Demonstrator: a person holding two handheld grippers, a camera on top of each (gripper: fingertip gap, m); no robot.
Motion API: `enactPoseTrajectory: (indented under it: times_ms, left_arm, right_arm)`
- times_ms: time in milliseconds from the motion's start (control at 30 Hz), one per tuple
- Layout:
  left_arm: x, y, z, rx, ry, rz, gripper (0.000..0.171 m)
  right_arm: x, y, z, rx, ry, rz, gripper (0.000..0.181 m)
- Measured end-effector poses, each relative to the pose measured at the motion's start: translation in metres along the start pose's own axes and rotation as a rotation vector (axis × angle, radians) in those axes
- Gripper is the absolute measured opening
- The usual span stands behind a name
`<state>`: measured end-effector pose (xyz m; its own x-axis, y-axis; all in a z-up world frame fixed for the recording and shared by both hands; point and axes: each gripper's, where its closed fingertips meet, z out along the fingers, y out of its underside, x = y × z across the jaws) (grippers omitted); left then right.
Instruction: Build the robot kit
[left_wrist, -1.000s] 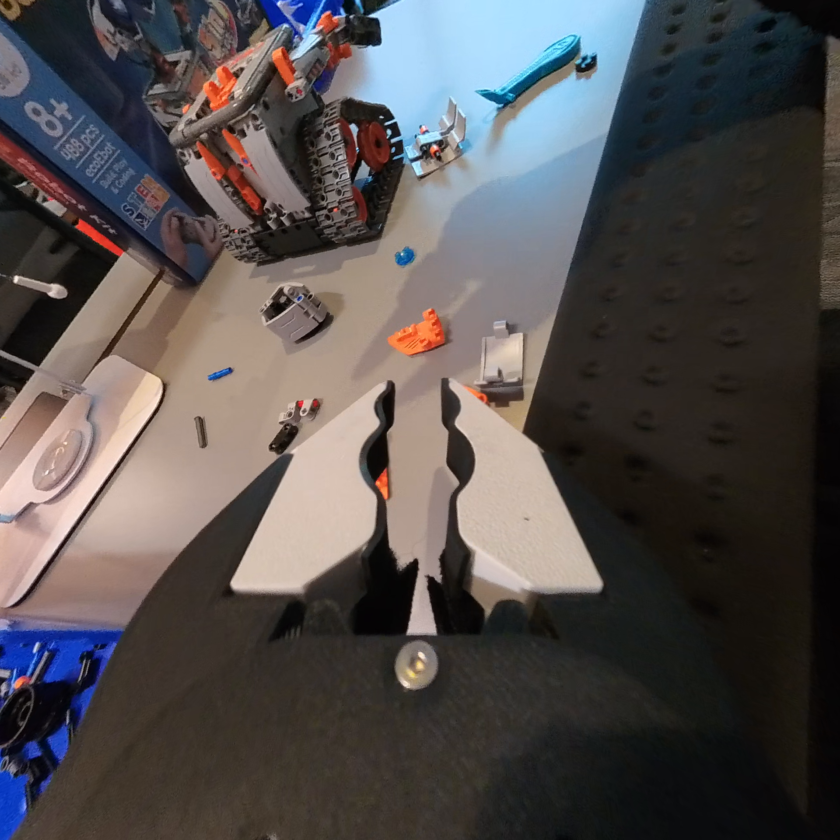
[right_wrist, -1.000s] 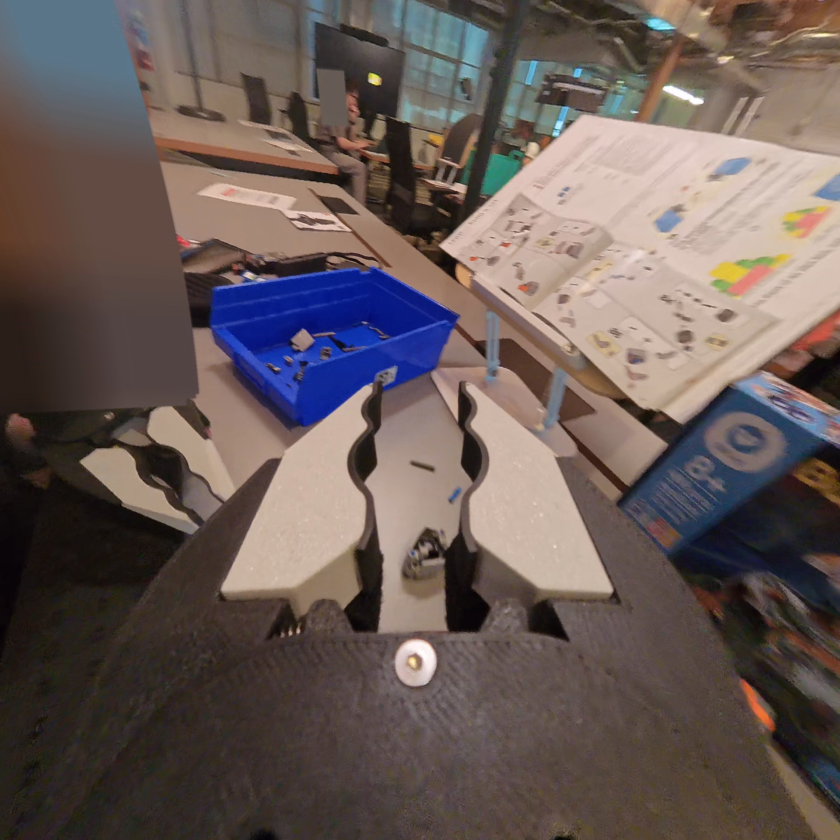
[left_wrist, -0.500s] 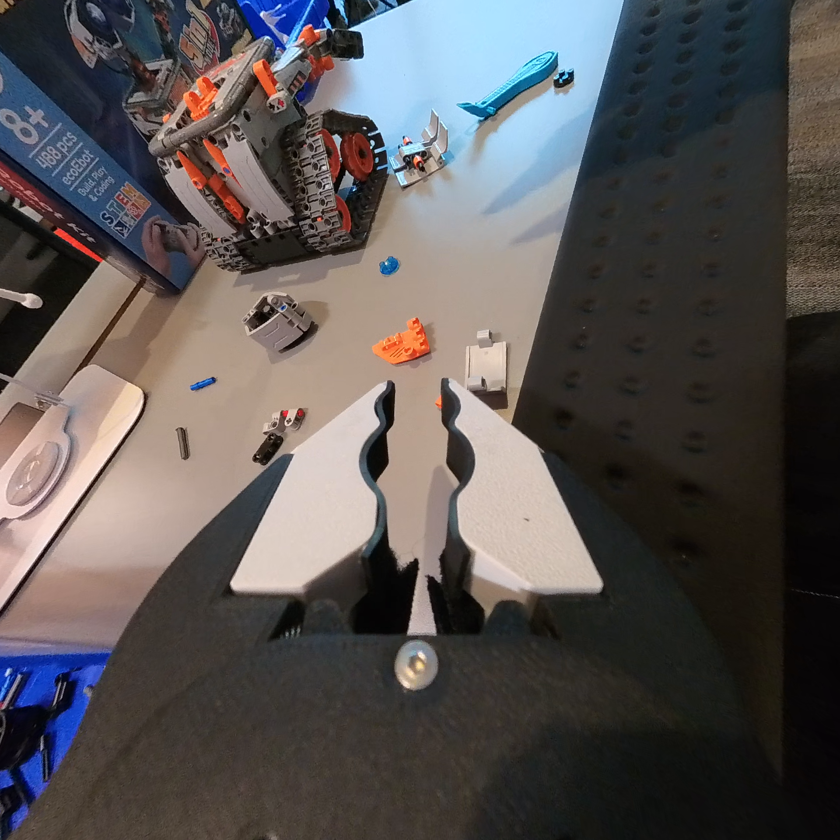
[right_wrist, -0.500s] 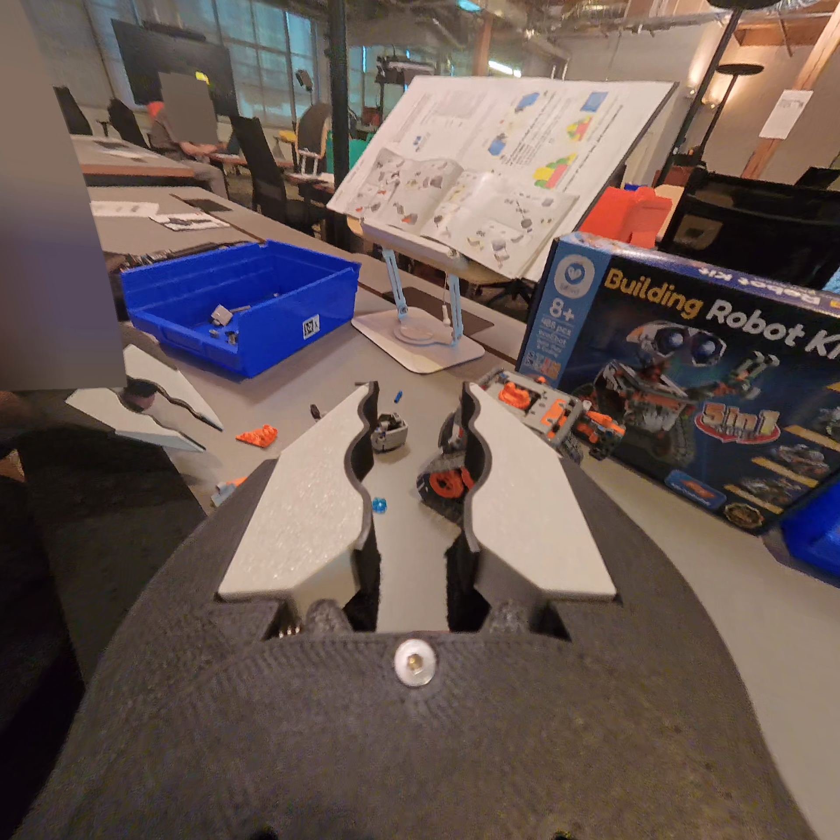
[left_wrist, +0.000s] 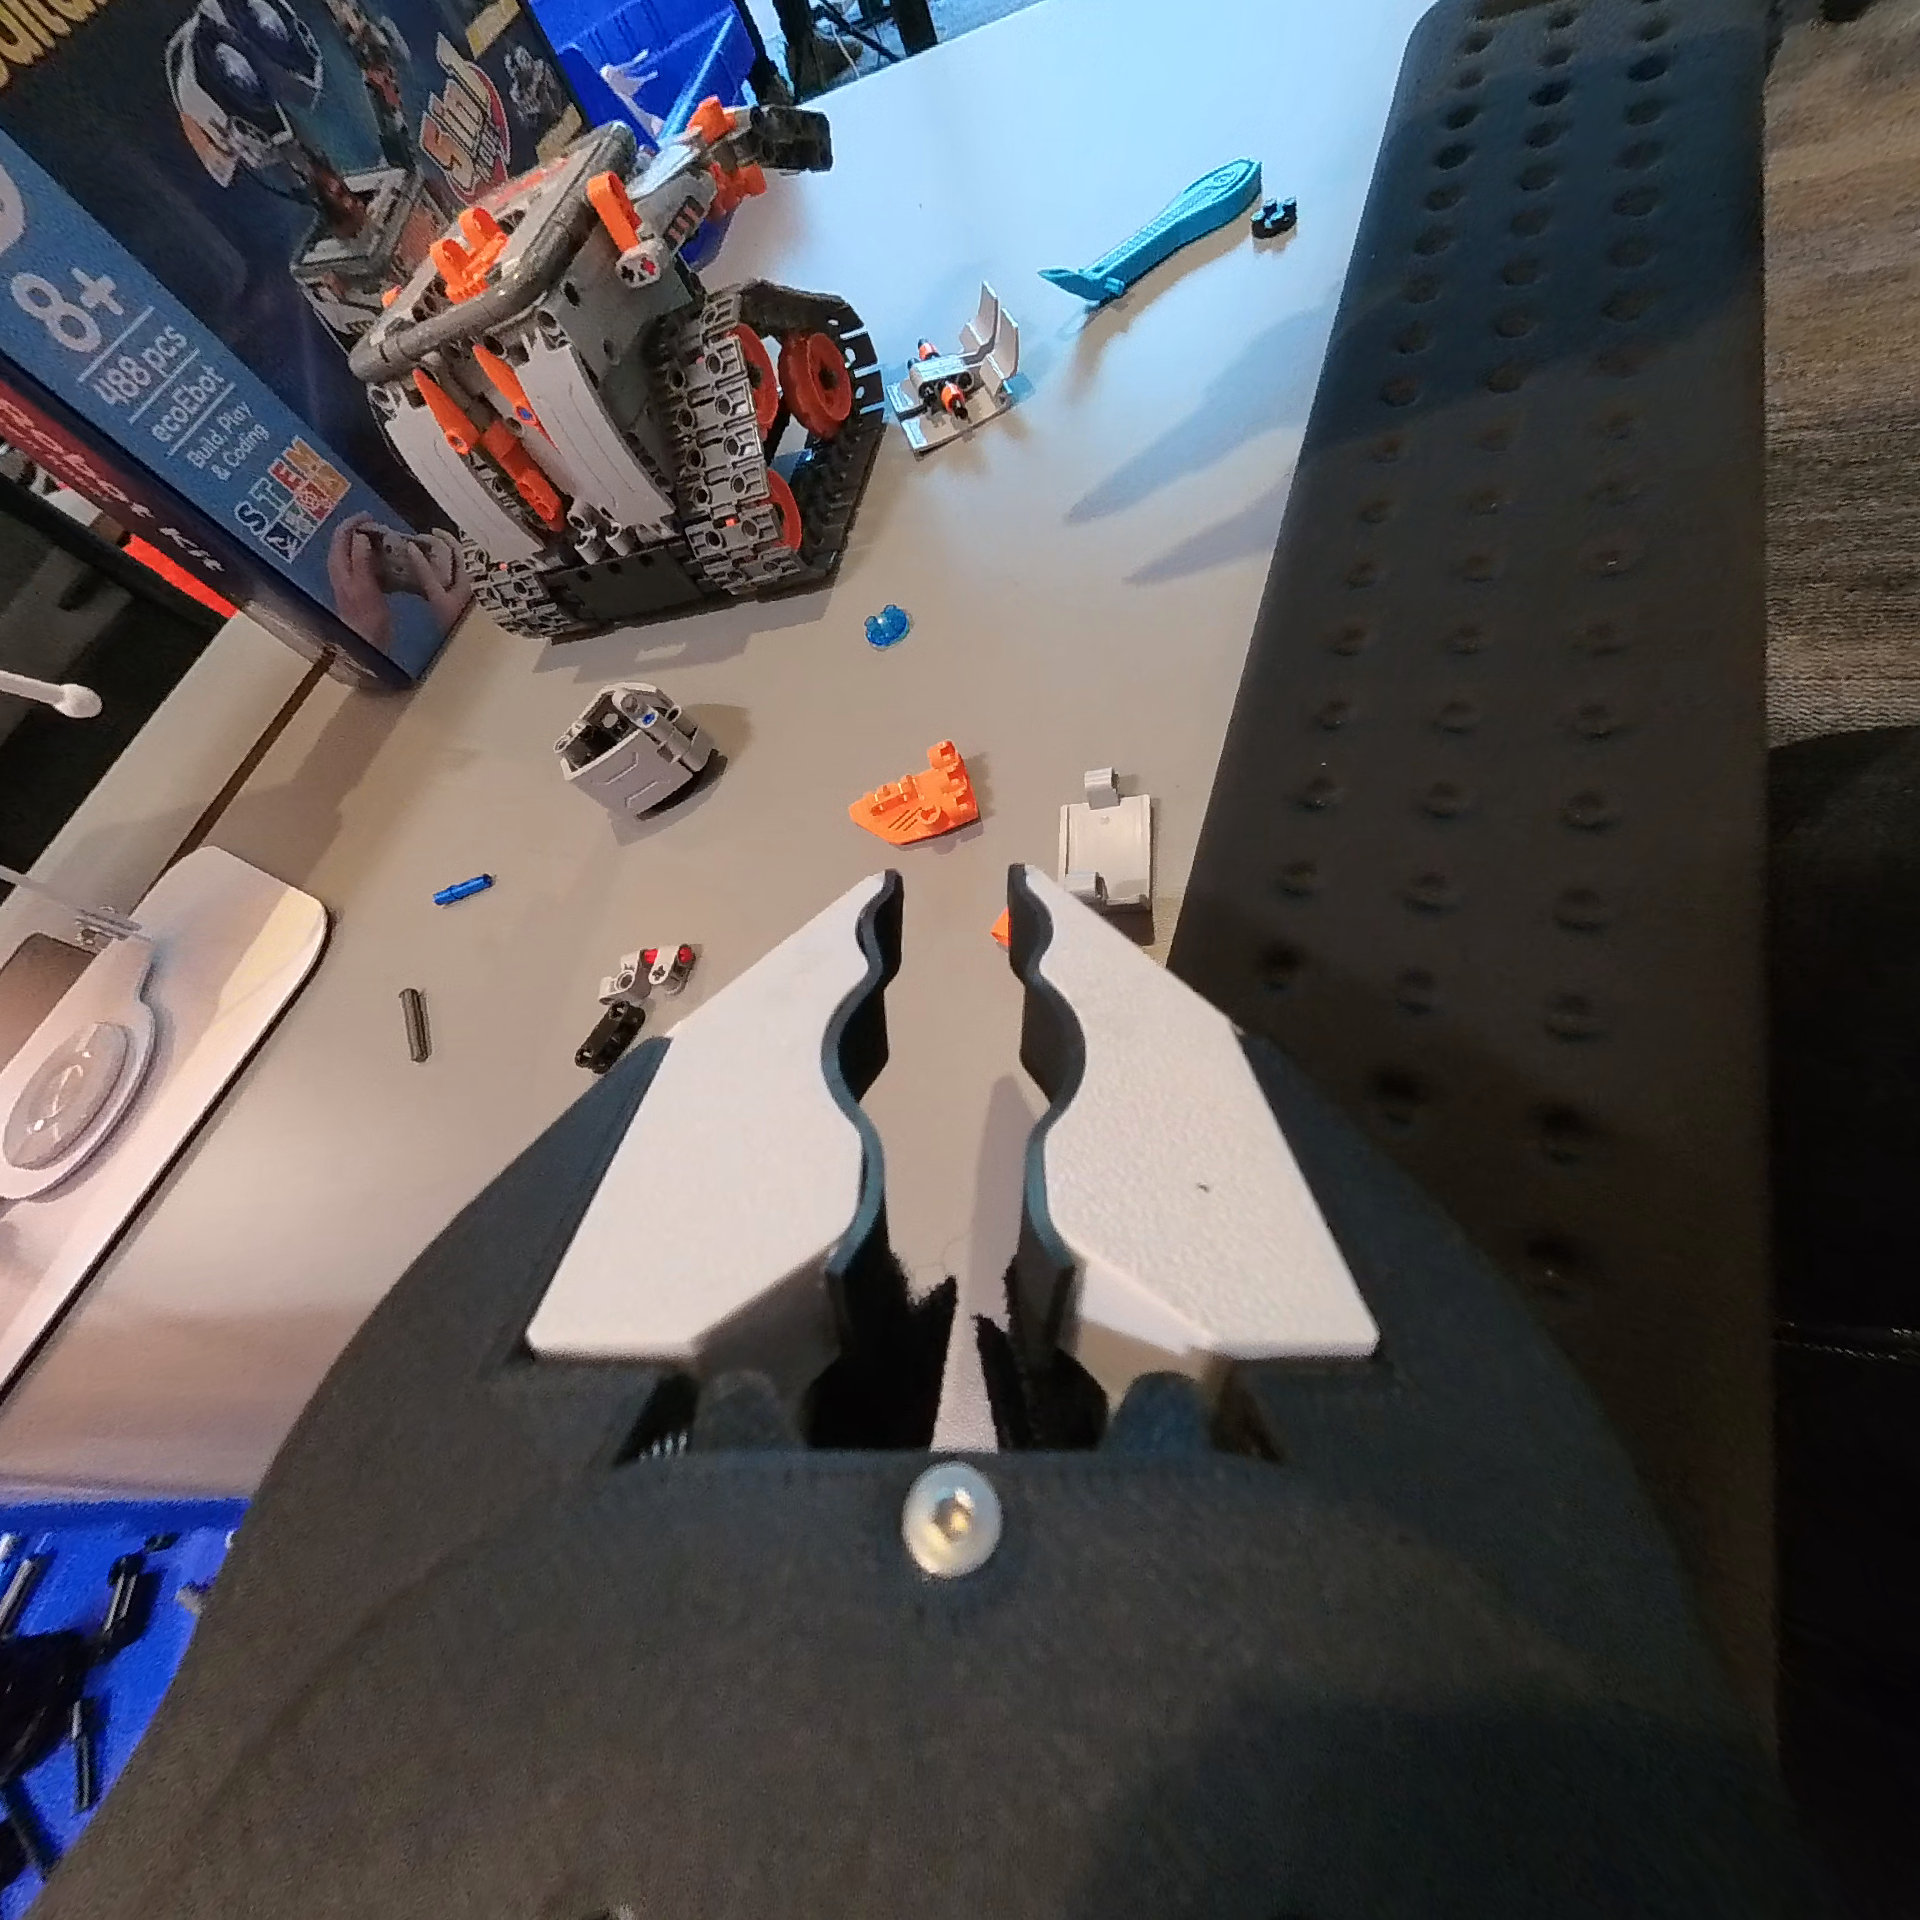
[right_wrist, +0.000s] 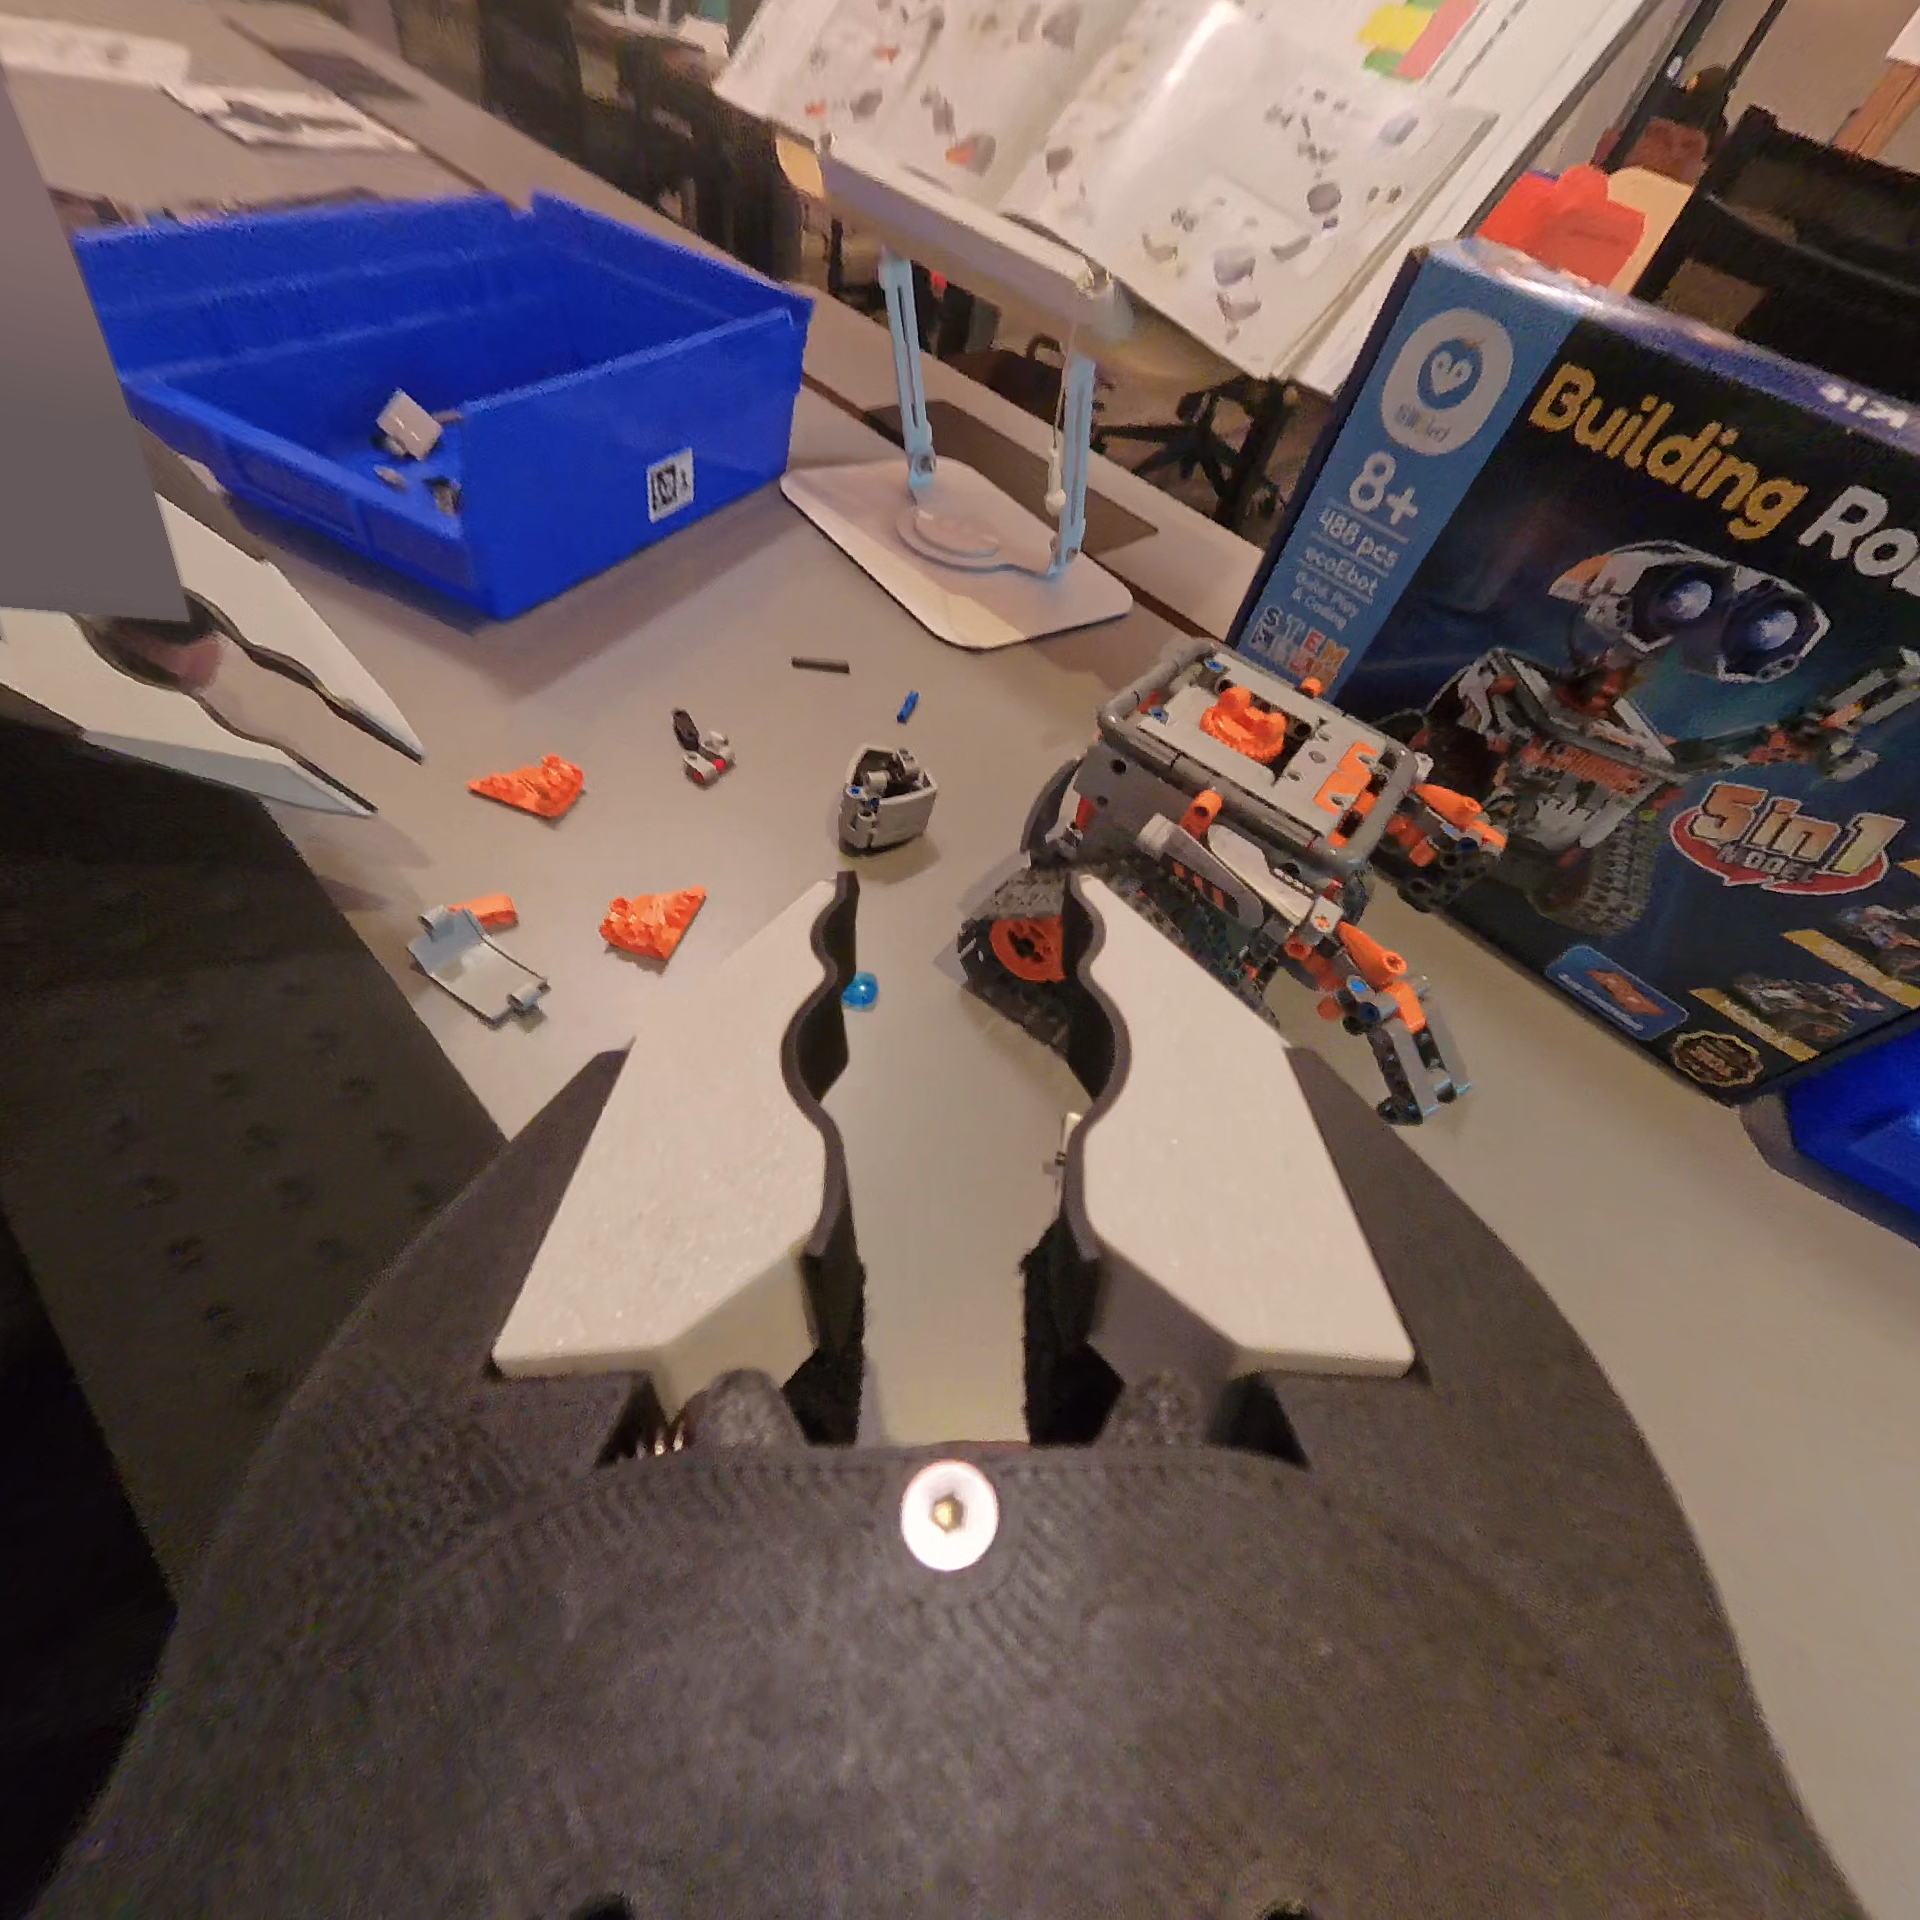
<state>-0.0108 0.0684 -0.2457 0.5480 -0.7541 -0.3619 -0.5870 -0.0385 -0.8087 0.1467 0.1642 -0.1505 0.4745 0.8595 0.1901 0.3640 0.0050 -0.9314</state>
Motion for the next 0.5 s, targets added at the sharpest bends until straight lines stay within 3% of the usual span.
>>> enactPoseTrajectory:
  times_ms: [267,500]
  left_arm:
    - [0.000,-0.002,-0.001,0.011,0.000,-0.003,0.018]
    - [0.000,-0.003,-0.003,0.020,0.004,-0.002,0.018]
  right_arm:
    - [-0.020,0.013,0.028,-0.060,-0.063,0.003,0.039]
    - [-0.021,0.030,0.060,-0.167,-0.025,-0.045,0.043]
